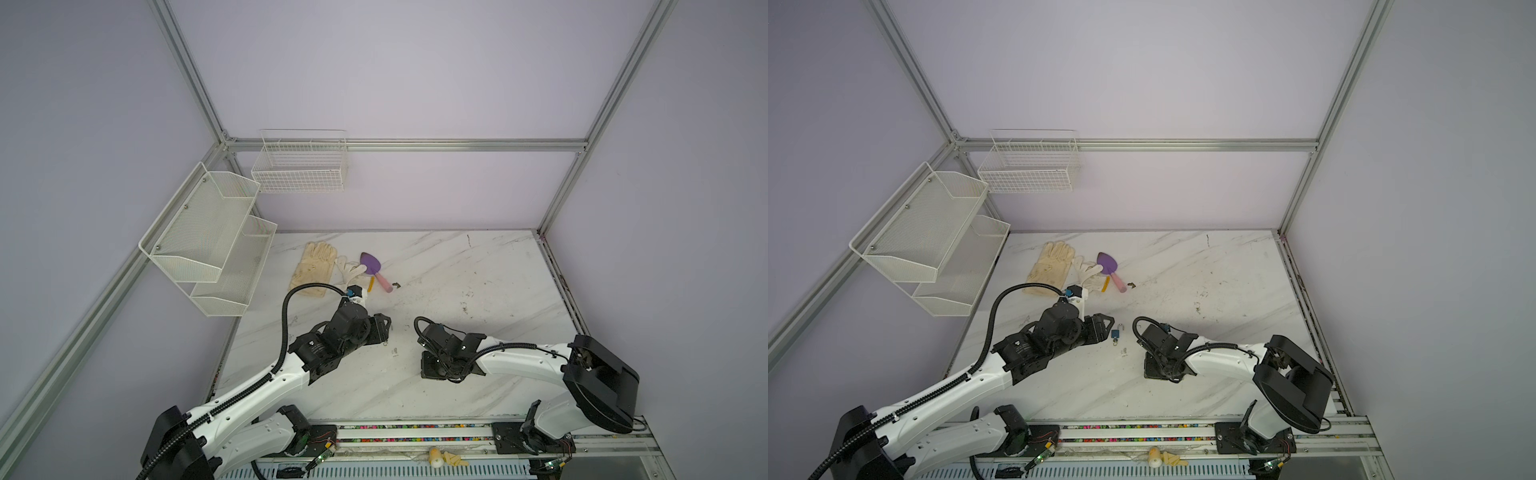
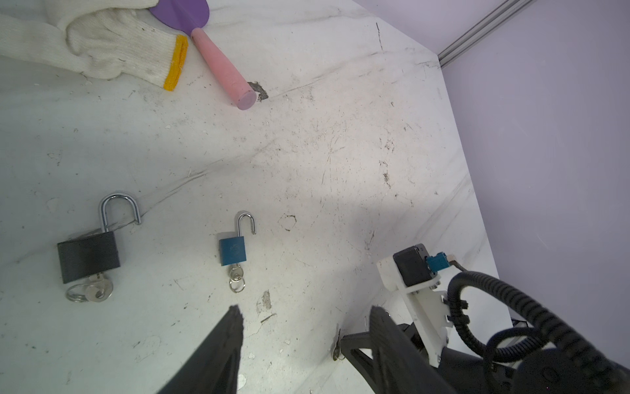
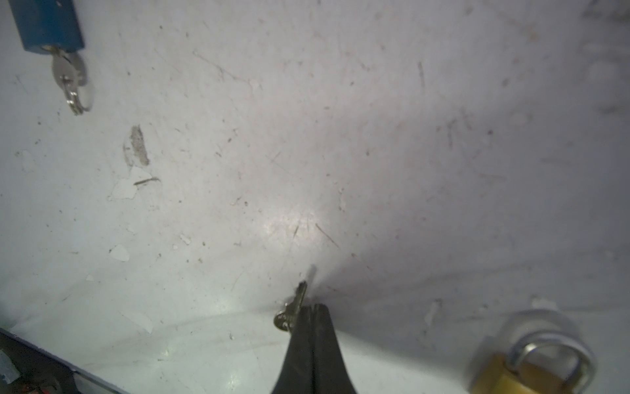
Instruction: Unlock with the key
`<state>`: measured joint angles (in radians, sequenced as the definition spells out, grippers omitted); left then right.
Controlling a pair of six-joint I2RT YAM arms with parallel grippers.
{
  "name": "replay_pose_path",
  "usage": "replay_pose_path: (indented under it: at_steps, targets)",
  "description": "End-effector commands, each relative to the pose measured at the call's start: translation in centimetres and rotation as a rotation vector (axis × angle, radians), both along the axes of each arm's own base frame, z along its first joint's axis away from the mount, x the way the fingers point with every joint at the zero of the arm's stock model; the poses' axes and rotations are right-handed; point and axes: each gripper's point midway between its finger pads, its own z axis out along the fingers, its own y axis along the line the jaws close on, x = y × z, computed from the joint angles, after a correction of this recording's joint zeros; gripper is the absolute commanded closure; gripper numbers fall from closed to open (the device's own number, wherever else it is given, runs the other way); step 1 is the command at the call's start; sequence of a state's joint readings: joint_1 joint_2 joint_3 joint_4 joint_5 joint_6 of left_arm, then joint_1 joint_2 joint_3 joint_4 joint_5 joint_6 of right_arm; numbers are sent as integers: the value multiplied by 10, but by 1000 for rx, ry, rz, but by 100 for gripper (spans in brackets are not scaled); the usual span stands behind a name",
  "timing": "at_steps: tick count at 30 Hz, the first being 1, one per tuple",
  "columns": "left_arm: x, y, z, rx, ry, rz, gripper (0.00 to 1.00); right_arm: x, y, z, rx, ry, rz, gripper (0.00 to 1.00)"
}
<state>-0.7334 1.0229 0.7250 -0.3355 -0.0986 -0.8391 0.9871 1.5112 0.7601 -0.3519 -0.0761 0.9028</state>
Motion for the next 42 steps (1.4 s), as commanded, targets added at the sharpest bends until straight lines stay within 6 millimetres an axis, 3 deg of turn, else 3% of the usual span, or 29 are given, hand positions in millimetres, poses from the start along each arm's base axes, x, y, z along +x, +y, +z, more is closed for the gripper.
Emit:
replay_pose_path:
  at_steps: [1, 11, 17, 24, 33, 36, 42]
  targets:
    - [2, -3, 4, -36, -12, 3, 41, 5, 1, 3, -13, -13, 5, 98]
    - [-5, -3, 4, -80, 6, 0, 41, 13, 8, 12, -14, -55, 42, 100]
    - [-10, -13, 4, -175, 16, -32, 41, 18, 9, 21, -13, -93, 65, 100]
    - [-10, -13, -6, -247, 37, -72, 43, 24, 8, 38, 23, -137, 69, 100]
    - [-11, -59, 5, -381, 41, -321, 46, 39, 15, 78, 102, -223, 88, 100]
    - [-7, -69, -1, -365, 74, -356, 48, 43, 17, 94, 132, -258, 86, 100]
    - [-5, -85, -9, -373, 109, -402, 55, 48, 19, 106, 146, -279, 81, 100]
